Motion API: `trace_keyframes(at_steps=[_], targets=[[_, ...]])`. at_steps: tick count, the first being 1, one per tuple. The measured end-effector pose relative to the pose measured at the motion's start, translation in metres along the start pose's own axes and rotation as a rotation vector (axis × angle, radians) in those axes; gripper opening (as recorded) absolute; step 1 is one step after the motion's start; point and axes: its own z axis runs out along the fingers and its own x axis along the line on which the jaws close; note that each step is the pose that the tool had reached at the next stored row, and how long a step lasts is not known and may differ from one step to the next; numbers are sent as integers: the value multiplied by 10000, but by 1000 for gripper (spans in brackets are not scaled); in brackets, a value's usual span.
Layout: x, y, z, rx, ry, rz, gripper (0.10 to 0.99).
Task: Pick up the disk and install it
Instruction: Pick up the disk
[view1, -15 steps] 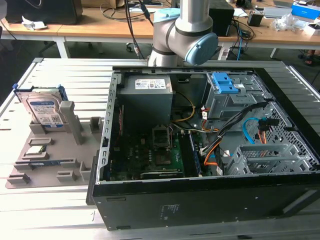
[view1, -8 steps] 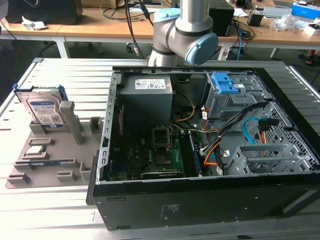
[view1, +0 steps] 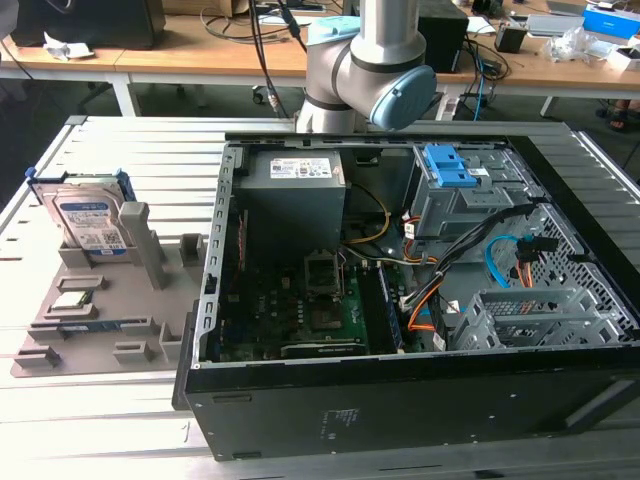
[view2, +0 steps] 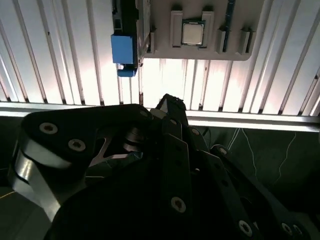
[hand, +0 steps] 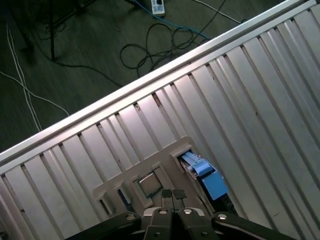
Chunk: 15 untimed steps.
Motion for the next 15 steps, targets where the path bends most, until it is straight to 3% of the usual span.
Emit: trace_keyframes(at_steps=[3, 10, 15], targets=[[0, 0, 0, -15, 30, -684, 106], [0, 1, 0, -29, 57, -1279, 106], [0, -1, 0, -52, 101, -2252, 106]])
